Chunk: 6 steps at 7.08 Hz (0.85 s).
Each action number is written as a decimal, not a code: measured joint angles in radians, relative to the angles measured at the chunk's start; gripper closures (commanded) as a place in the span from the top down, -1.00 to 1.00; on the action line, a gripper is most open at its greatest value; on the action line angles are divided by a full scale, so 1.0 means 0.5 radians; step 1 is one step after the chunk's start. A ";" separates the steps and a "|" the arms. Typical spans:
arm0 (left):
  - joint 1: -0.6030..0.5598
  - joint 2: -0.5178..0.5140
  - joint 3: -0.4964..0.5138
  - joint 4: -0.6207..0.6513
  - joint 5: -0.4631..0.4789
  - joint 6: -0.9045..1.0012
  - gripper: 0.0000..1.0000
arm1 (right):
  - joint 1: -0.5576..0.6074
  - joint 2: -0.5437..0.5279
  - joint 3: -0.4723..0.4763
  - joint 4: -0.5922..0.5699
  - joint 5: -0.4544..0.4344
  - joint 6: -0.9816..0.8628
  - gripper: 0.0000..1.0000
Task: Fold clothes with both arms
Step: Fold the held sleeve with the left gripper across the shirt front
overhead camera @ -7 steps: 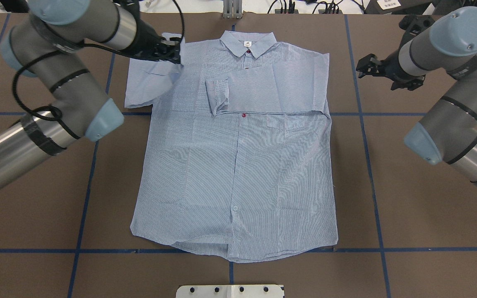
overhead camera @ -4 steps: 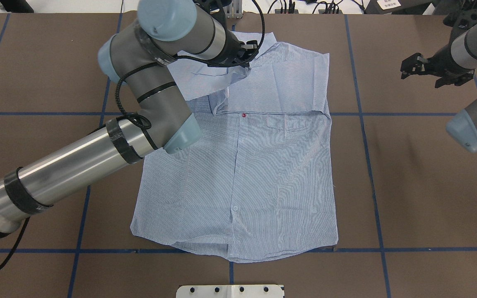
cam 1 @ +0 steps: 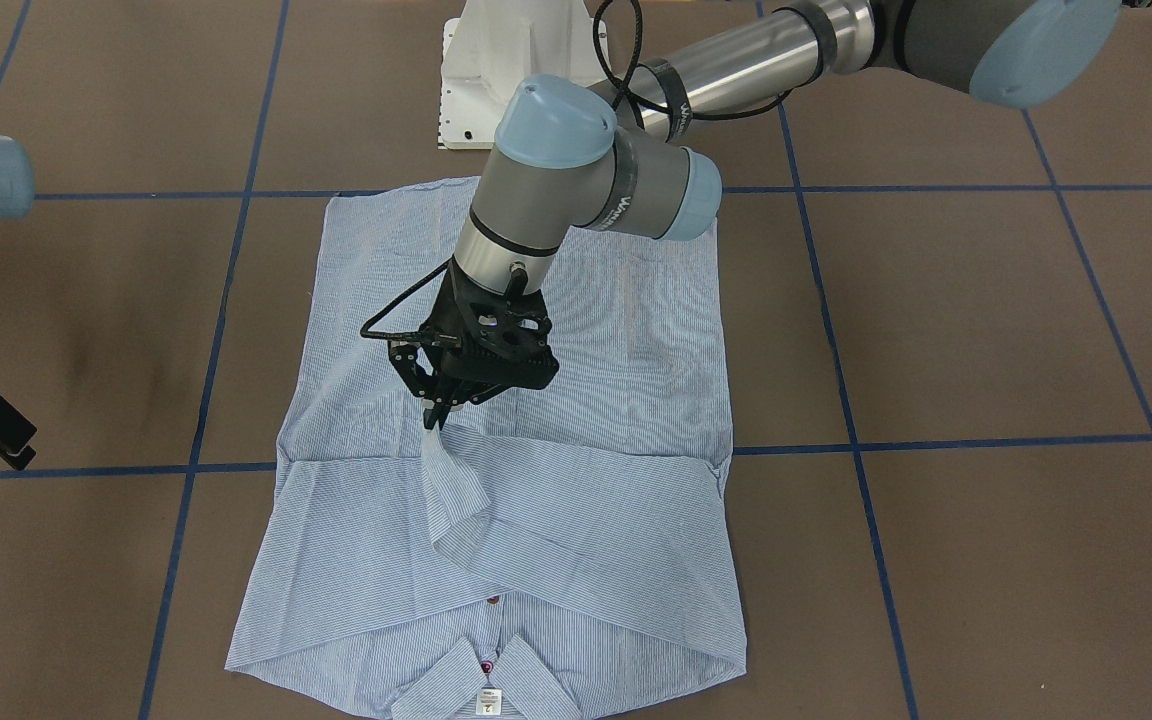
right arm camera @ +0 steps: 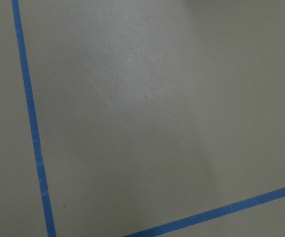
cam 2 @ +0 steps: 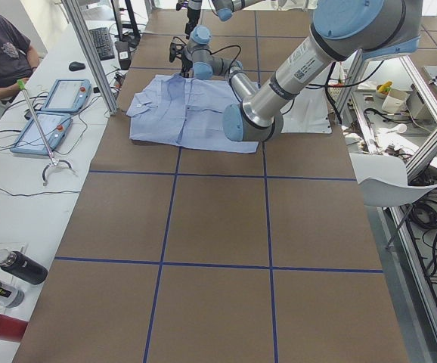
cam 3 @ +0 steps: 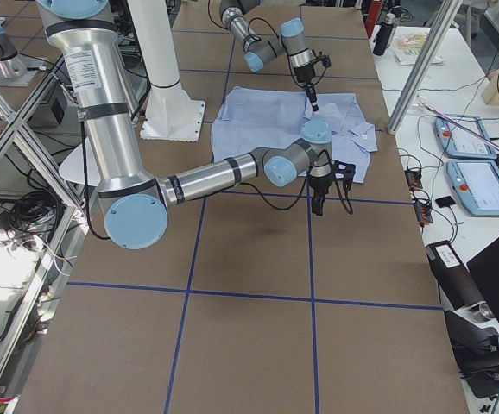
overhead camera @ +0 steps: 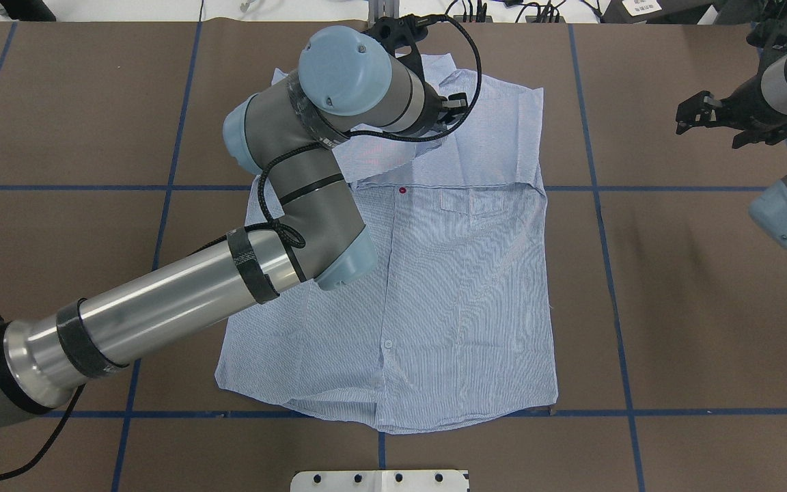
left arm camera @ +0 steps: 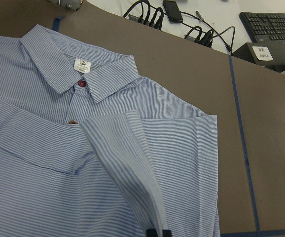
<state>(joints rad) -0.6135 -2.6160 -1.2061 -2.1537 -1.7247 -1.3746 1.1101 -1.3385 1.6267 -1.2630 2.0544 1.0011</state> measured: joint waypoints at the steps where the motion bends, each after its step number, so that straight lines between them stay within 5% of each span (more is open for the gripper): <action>1: 0.024 -0.049 0.051 0.001 0.041 -0.002 1.00 | 0.001 0.001 -0.006 0.002 0.001 0.002 0.99; 4: 0.052 -0.141 0.019 0.069 0.095 -0.010 0.99 | -0.001 -0.025 0.075 0.004 0.033 0.062 0.99; 6: 0.050 0.131 -0.573 0.357 0.090 -0.002 0.98 | -0.054 -0.092 0.250 0.018 0.134 0.373 0.99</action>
<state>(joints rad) -0.5887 -2.5503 -1.4925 -1.9751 -1.6797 -1.3753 1.0831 -1.3844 1.7516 -1.2539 2.1216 1.1878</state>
